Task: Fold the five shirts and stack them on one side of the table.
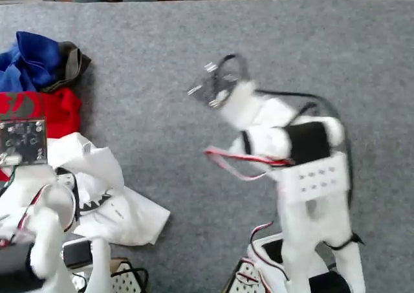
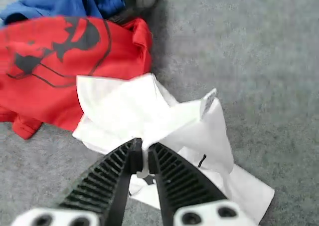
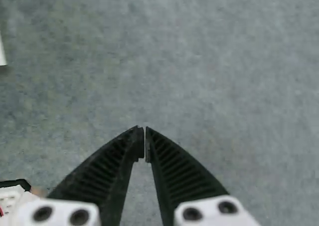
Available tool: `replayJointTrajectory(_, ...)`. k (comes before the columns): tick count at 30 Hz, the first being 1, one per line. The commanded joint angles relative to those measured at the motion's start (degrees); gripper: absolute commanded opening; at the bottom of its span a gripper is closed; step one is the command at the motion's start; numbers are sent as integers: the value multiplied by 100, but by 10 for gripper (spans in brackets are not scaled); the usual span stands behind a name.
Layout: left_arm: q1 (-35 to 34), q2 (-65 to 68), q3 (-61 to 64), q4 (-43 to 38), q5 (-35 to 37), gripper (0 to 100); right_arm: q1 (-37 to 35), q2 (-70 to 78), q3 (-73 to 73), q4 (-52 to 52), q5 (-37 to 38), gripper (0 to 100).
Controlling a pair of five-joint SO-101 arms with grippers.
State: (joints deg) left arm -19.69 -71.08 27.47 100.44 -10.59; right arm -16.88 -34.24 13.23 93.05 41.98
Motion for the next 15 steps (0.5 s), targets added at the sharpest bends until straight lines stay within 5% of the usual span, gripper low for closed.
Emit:
replayJointTrajectory(1,-57,-44,40,35,-105,29,-695,-22,488,-492,-369,15)
replayJointTrajectory(15,-48,-44,92,35,-114,29,-1556,-13,2193,-1284,-677,18)
